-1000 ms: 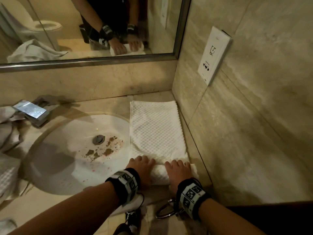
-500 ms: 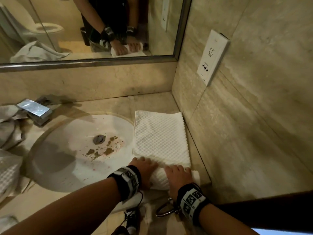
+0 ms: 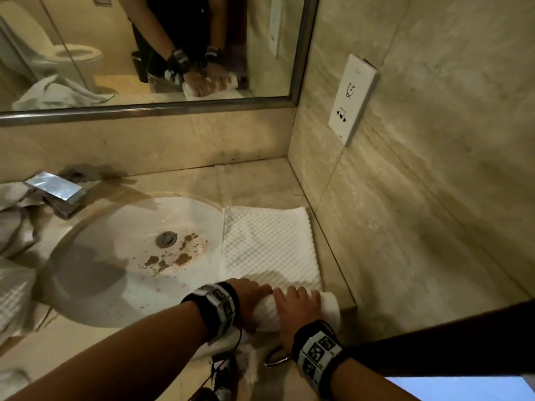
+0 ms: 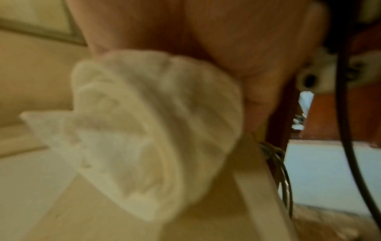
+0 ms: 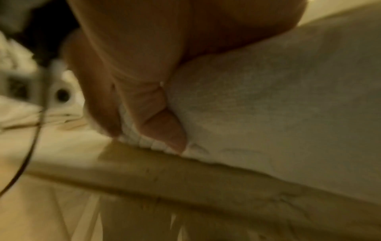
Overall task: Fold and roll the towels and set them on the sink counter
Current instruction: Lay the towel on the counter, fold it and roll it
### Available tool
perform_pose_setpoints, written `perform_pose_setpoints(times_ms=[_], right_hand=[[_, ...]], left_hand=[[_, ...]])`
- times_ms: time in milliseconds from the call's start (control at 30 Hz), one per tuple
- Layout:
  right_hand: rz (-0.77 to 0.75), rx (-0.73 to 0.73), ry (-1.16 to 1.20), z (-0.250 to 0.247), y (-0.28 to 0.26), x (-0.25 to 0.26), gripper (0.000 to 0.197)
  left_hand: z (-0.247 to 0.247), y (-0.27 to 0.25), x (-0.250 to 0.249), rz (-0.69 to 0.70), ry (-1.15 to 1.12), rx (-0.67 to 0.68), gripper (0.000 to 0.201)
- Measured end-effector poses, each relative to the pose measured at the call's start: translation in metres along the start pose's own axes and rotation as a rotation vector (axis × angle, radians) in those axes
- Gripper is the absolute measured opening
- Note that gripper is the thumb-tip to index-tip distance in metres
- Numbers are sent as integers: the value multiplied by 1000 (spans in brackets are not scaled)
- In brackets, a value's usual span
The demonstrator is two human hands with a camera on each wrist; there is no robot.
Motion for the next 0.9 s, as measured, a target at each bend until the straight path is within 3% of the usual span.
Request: perform_pose_setpoints(times_ms=[100, 167, 267, 400, 467, 567, 633, 700, 800, 900], right_hand=[[-24, 87, 47, 0, 13, -4, 81], [-46, 121, 80, -5, 23, -9, 70], [-23, 126, 97, -13, 28, -11, 64], [-11, 9, -12, -16, 13, 3, 92], [-28, -20, -39, -13, 12, 6, 94], [-47, 2, 0, -15, 24, 2, 85], [-60, 72, 62, -13, 32, -2, 77], [-75, 144, 155, -9, 37, -7, 70], [-41, 159, 127, -14, 33, -9, 71], [-17, 92, -14, -16, 18, 0, 88]], left_hand=[[11, -7, -4, -68, 182, -211, 95], [17, -12, -7, -101, 205, -259, 87], [5, -10, -2, -93, 113, -216, 81], [-13, 1, 17, -81, -73, -53, 85], [-11, 3, 19, -82, -72, 10, 88], [-7, -2, 16, -163, 59, -131, 97], [0, -11, 9, -201, 111, -261, 91], [7, -12, 2, -154, 152, -291, 81], [-9, -6, 5, -87, 108, -240, 75], [-8, 4, 21, -118, -110, 20, 90]])
Point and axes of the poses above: each hand's wrist, its own y-axis towards the middle knuckle, its own z-axis out of the palm, x = y × z, the point moved 9 cm from there along y, towards the middle knuckle, and after that the axes turned 2 degrees about -y, right-handed, at the moved point
